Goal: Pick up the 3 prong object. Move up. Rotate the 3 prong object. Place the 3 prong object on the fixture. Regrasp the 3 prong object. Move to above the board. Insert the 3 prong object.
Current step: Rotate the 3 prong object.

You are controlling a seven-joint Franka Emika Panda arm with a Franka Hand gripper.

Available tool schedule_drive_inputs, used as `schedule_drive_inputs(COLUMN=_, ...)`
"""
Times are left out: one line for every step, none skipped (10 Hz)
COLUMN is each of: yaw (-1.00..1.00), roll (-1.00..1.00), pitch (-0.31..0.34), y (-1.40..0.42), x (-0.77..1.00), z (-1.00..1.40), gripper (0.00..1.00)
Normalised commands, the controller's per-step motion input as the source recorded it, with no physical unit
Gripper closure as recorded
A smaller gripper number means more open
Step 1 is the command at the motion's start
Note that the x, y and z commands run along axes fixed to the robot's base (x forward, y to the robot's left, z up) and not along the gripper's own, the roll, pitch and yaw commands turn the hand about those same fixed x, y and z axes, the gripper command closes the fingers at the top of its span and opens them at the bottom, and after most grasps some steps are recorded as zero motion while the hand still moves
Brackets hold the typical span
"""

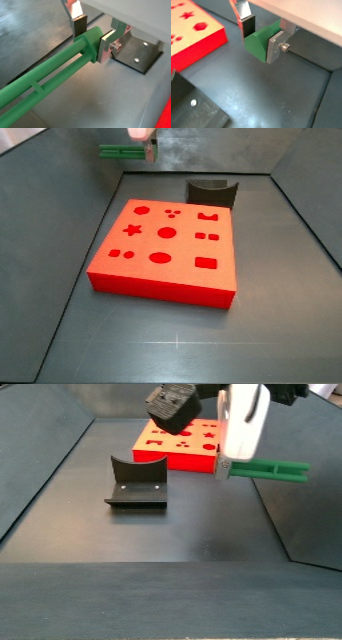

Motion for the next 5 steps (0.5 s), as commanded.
schedule_drive_inputs(yaw=-1.00, roll=0.00, pitch=-0.002, y=0.02, x=0.00, z=-0.01, gripper=1.00)
schedule_drive_inputs(yaw=-1.00, roll=0.00, pitch=-0.002, y=0.02, x=0.00, z=-0.01, gripper=1.00)
schedule_drive_inputs(yaw=-1.00, roll=0.00, pitch=-0.002, y=0.02, x=0.00, z=-0.01, gripper=1.00)
schedule_drive_inputs(yaw=-1.00, roll=-0.01, pitch=-0.002, y=0.02, x=0.00, z=-0.01, gripper=1.00)
schedule_drive_inputs(yaw=-1.00, roll=-0.01, pitch=-0.002, y=0.02, x=0.00, z=-0.01, gripper=1.00)
